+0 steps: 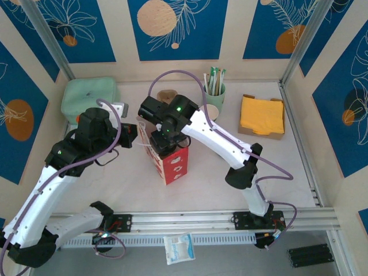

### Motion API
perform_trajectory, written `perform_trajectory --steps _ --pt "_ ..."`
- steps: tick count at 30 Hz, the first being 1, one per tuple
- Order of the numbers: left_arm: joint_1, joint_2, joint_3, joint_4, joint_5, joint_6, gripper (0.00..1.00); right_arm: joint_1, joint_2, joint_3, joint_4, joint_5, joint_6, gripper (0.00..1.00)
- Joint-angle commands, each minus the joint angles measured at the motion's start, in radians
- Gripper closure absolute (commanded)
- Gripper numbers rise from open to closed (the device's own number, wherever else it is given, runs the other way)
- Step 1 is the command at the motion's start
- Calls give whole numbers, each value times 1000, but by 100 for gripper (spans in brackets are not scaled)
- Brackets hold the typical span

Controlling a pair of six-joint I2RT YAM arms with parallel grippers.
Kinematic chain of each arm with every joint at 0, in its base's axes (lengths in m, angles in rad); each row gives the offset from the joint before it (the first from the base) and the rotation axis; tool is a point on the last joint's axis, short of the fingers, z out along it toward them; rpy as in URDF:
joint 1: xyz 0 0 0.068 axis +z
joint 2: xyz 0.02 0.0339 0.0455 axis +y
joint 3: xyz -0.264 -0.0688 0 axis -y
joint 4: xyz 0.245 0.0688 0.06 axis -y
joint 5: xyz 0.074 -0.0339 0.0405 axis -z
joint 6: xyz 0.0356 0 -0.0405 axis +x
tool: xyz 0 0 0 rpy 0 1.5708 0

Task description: Pack the takeout coffee

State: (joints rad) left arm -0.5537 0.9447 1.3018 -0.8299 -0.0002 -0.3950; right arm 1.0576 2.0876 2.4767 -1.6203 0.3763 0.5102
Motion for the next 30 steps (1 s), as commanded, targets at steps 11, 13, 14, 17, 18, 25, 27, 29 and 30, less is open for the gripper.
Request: perform_trajectory --steps 11,13,14,17,18,25,27,29,30 --pt "8 -41 -38 15 2 -16 100 -1 38 -53 -156 -45 18 41" --pt "8 -44 -42 18 5 -19 100 -3 48 -53 -156 -47 17 41" --pt "8 -44 -44 20 7 -21 100 -5 51 -52 -155 -49 17 41" --pt "8 -46 -49 23 12 -25 100 -9 61 -47 -156 -54 23 41" --pt "8 -46 -52 25 14 -27 100 -12 65 -45 -155 -59 27 41" --pt "8 -52 -61 32 22 -31 100 -16 89 -29 -155 -72 44 41" --pt "8 -52 -62 37 25 -32 100 -16 98 -27 -155 -73 45 41" --pt "8 -52 -64 38 28 -34 100 -19 107 -24 -155 -73 48 41" --pt "9 -52 -65 38 29 -34 100 -19 112 -23 -155 -73 50 41"
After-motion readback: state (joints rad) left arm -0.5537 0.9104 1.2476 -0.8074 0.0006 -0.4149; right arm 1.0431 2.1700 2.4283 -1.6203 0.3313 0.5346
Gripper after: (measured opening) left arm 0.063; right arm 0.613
